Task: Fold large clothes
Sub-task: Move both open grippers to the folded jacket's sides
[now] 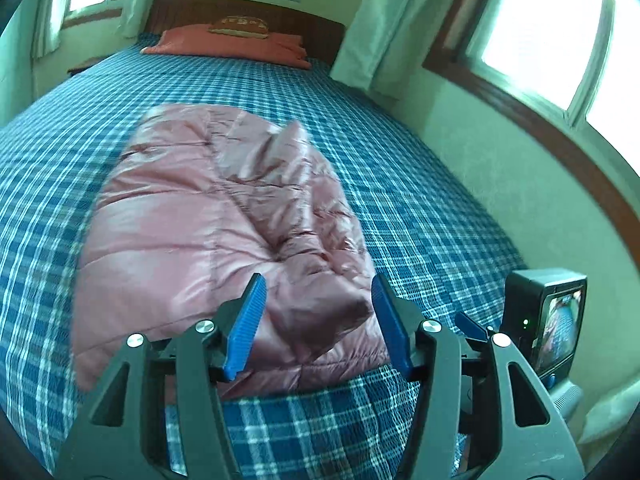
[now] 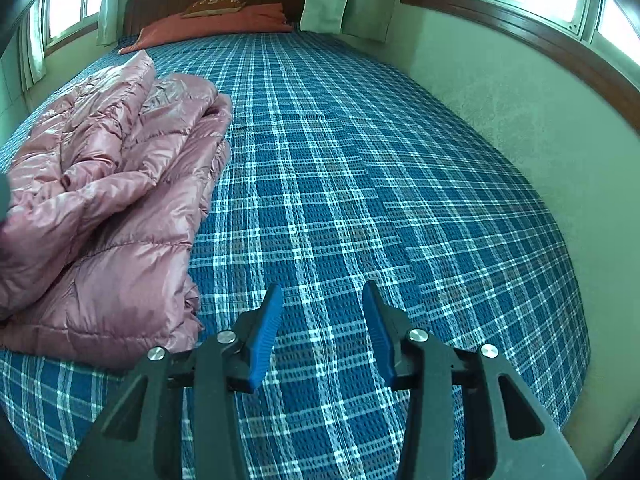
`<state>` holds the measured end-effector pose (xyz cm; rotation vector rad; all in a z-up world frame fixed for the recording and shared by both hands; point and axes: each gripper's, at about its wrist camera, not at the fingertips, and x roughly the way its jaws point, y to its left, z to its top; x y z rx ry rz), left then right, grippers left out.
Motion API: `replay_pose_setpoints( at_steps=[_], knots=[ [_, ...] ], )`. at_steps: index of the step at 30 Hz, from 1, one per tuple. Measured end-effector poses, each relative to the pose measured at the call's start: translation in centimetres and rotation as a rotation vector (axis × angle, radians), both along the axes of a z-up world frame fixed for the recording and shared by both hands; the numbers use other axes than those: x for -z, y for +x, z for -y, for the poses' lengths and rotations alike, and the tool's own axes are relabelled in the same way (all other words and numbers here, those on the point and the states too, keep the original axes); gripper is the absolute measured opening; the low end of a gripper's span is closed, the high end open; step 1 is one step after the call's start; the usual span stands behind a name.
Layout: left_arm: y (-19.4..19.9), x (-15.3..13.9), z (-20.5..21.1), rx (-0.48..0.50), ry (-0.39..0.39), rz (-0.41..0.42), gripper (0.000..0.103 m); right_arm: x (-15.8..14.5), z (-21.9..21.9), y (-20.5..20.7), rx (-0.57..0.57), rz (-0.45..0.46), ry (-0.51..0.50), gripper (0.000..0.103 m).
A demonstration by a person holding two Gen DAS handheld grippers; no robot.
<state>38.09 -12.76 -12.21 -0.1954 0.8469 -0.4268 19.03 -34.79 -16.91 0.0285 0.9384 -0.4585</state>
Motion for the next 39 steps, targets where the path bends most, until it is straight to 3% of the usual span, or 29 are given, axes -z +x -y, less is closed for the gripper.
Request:
replay_pose_setpoints(
  at_steps=[6, 12, 14, 20, 23, 27, 31, 35, 39],
  knots=[
    [-0.5, -1.1, -8.8, -0.211, -0.102, 0.019, 0.061, -2.2, -1.4, 0.0, -0.014, 0.046, 0.027, 0.043],
    [3.3, 2.3, -17.0, -0.443, -0.255, -0.151, 0.061, -4.1, -3.0, 1.5, -0.040, 0.093, 0.095, 0.043],
    [4.2, 3.3, -18.8, -0.509, -0.298, -0.172, 0.061, -4.5, -3.6, 2.0, -0.046, 0.107, 0.110, 0.043],
    [6.3, 6.2, -20.9, -0.620, -0.475, -0.279, 0.062, -5.2, -4.3, 4.5, -0.052, 0.153, 0.228, 0.043],
    [6.9, 7.6, -20.7, -0.638, -0.529, -0.319, 0.062, -4.7, -3.8, 5.6, -0.039, 0.180, 0.335, 0.043],
    [7.6, 9.3, -20.2, -0.634, -0.557, -0.363, 0.068, -3.2, -2.3, 7.1, -0.002, 0.229, 0.541, 0.057],
    [8.3, 11.3, -19.8, -0.636, -0.609, -0.415, 0.069, -0.9, -1.1, 8.7, 0.017, 0.246, 0.726, 0.059],
    [8.8, 12.5, -19.3, -0.643, -0.641, -0.445, 0.072, 0.3, -1.4, 10.1, 0.004, 0.256, 0.771, 0.063],
    [9.2, 12.1, -18.7, -0.623, -0.603, -0.422, 0.072, 0.9, -1.7, 11.3, -0.017, 0.233, 0.749, 0.063]
  ],
)
